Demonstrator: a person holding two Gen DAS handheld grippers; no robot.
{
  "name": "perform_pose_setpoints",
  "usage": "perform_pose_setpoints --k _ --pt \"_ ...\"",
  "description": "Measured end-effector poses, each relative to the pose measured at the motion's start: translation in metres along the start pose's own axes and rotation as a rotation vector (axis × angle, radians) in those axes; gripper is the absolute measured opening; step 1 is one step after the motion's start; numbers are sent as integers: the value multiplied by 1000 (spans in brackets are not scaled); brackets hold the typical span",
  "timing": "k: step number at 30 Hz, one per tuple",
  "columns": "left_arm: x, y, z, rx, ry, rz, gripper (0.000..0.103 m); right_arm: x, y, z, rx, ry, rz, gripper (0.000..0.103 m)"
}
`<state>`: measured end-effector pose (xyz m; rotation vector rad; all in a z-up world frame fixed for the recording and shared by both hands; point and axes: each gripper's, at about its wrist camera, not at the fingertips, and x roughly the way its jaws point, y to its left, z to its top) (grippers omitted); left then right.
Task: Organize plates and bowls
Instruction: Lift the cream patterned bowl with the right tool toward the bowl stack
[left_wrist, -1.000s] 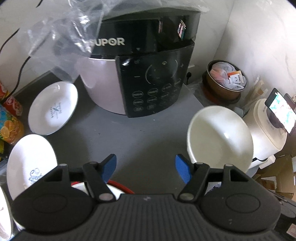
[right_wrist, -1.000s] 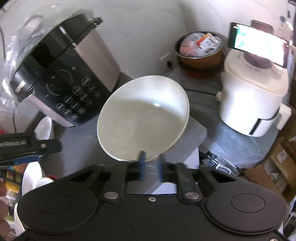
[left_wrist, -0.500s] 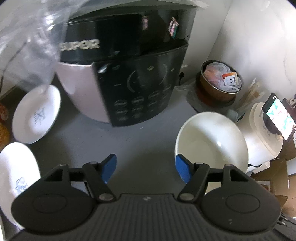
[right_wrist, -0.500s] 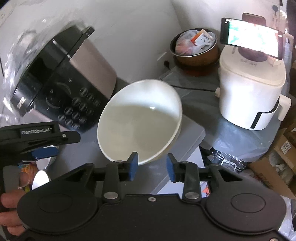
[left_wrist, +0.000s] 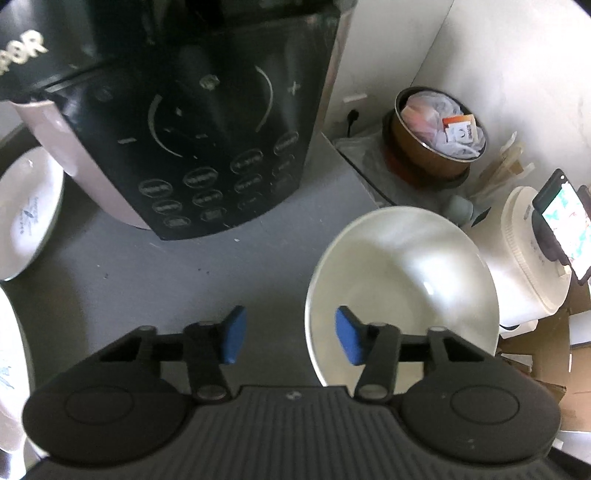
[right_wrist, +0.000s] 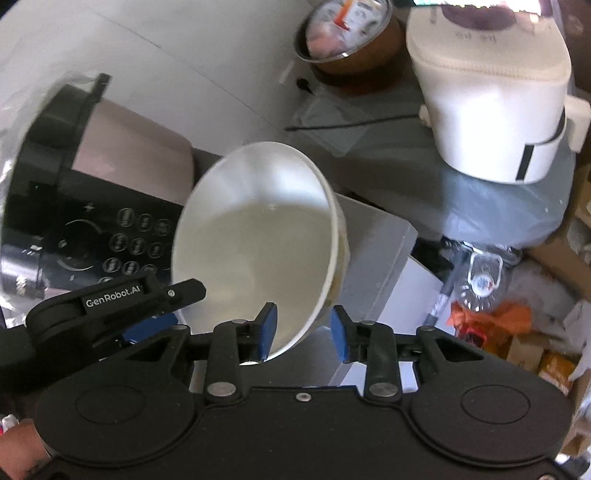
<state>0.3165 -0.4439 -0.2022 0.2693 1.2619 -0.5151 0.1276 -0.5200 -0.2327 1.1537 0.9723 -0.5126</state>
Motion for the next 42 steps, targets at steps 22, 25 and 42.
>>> perform_pose_setpoints --k 22,25,42 --pt "-31 16 -5 -92 -4 -32 3 -14 15 -15 -55 22 99 21" --pt "-48 25 -11 -126 -36 -29 3 -19 23 -20 -86 26 122 21" --pt "-126 79 -54 -301 -157 -6 4 -58 77 -50 -327 17 209 21"
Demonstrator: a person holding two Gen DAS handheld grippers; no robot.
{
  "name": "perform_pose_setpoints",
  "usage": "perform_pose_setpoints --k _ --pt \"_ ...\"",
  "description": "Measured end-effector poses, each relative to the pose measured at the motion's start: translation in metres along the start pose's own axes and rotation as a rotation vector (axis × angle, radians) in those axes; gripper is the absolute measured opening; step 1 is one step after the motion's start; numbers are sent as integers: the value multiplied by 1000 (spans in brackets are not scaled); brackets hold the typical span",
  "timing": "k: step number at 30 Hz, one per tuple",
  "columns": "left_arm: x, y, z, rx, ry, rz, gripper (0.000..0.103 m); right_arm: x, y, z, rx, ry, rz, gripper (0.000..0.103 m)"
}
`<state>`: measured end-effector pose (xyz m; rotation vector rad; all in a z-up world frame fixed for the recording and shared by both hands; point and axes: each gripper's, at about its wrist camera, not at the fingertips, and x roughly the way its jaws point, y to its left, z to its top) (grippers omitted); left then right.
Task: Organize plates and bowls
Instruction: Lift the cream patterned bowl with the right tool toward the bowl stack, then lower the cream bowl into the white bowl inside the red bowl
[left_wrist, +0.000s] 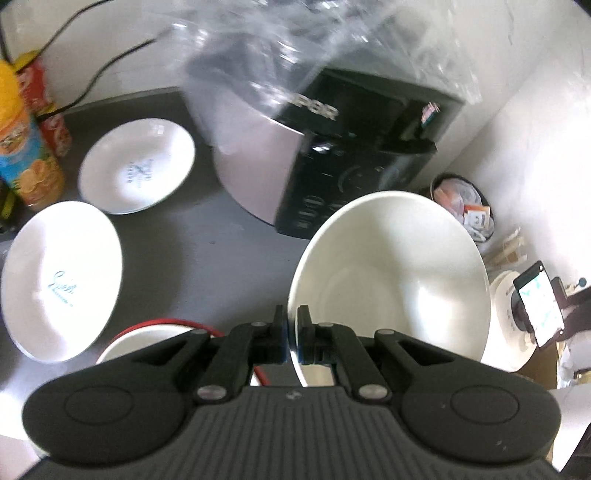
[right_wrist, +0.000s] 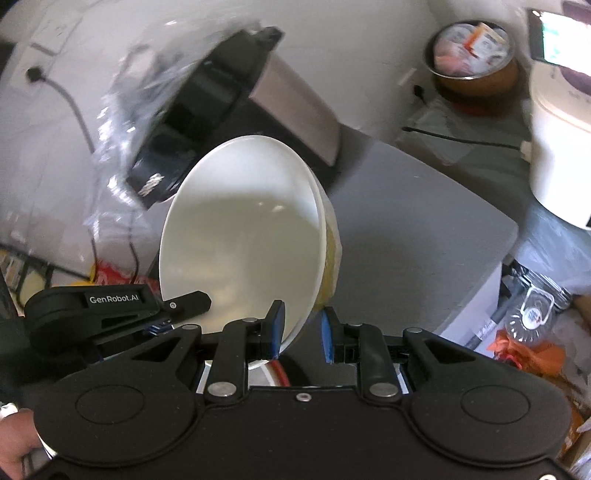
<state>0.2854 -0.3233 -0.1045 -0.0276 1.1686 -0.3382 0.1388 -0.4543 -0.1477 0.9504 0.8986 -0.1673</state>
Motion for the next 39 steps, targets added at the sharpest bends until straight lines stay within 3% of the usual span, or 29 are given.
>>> perform_pose_setpoints --k 8,22,39 --pt "-31 33 -15 -90 -43 14 4 -3 25 -17 -83 45 34 21" --pt "-52 80 -42 -199 -70 43 4 4 55 -44 -191 116 52 21" --pt "-47 124 -73 -299 -11 66 4 21 69 -77 -289 224 6 22"
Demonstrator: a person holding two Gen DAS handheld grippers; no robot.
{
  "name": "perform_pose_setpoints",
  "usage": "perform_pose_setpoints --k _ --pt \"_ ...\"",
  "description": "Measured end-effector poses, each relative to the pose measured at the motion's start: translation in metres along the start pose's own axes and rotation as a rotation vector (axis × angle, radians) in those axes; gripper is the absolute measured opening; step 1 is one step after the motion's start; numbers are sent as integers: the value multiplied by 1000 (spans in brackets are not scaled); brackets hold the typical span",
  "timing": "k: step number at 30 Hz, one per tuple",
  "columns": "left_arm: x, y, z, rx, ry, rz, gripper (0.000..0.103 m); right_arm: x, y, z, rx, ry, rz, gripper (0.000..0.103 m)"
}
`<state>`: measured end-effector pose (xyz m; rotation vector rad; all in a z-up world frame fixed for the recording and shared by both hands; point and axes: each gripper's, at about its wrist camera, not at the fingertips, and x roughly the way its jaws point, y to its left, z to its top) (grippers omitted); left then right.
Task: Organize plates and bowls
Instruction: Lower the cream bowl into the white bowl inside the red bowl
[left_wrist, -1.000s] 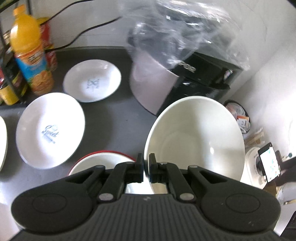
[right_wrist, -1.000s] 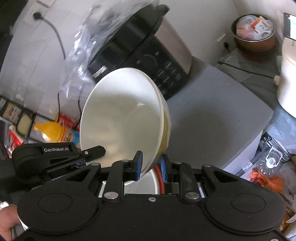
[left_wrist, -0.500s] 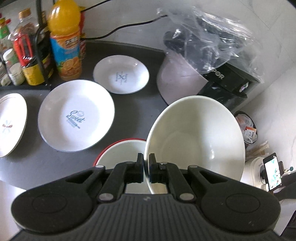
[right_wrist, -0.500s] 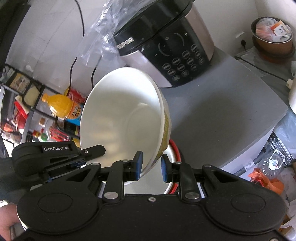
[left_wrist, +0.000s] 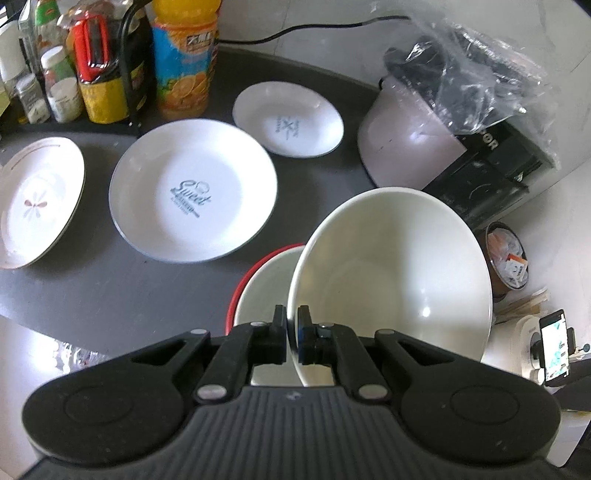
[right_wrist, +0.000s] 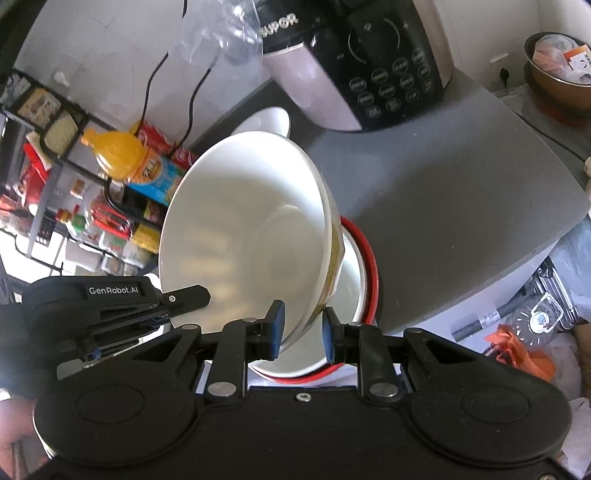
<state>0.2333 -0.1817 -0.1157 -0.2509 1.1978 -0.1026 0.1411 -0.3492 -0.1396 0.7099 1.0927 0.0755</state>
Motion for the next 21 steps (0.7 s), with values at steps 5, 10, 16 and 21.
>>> perform_pose_setpoints --k 5,10,16,21 --pt "9 6 -5 -3 29 14 4 8 -1 -5 2 27 -15 22" --pt "16 10 -7 2 50 23 4 12 -1 -7 -4 40 -31 22" --pt "22 16 -9 4 65 33 4 20 2 -8 -14 60 -48 22" --pt "29 23 -10 -8 87 37 5 25 3 -10 -25 73 -66 22"
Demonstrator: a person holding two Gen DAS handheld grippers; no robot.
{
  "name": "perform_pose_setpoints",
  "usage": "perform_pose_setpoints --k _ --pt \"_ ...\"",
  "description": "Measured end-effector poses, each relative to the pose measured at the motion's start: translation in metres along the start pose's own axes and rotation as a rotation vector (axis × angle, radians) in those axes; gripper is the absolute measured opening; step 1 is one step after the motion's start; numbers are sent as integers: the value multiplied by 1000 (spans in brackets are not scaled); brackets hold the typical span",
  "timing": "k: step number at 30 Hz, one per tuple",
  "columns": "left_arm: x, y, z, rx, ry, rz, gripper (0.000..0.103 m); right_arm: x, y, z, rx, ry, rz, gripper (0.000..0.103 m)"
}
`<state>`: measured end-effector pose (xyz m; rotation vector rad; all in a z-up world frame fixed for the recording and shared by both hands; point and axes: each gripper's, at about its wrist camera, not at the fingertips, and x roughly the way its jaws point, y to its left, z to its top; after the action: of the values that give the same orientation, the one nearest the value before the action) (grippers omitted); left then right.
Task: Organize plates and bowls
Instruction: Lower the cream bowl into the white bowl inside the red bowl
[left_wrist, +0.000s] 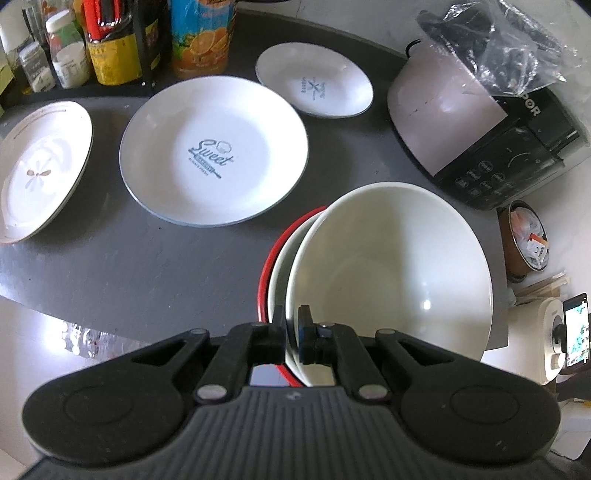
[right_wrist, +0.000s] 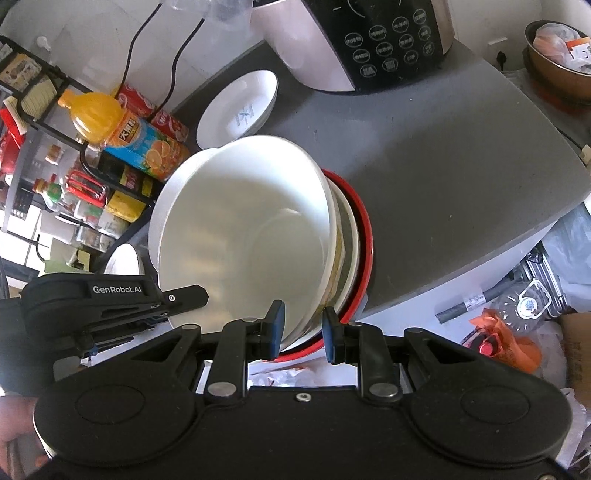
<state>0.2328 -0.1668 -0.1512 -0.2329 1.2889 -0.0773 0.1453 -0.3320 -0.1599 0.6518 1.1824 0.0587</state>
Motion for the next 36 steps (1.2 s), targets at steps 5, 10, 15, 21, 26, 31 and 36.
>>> perform_pose_setpoints --k 5,10,15,21,26,31,36 --pt "3 6 -1 -3 6 -6 6 1 4 0 -16 -6 -12 24" --pt "4 5 1 2 10 -12 10 -5 5 2 -23 -11 -13 30" --pt "-2 -7 -1 69 -48 53 11 -18 2 5 -18 -50 -5 30" --pt "-6 -8 0 62 -43 52 11 -26 -3 6 -33 -75 7 30" --pt "-11 -2 -4 36 -53 39 11 -24 -10 -2 -30 -58 13 30" --pt "-14 -1 -11 5 -58 35 14 -26 -16 -11 -24 -43 23 30" --pt "-5 5 -17 -53 -61 35 19 -33 -23 -16 -9 -51 28 32"
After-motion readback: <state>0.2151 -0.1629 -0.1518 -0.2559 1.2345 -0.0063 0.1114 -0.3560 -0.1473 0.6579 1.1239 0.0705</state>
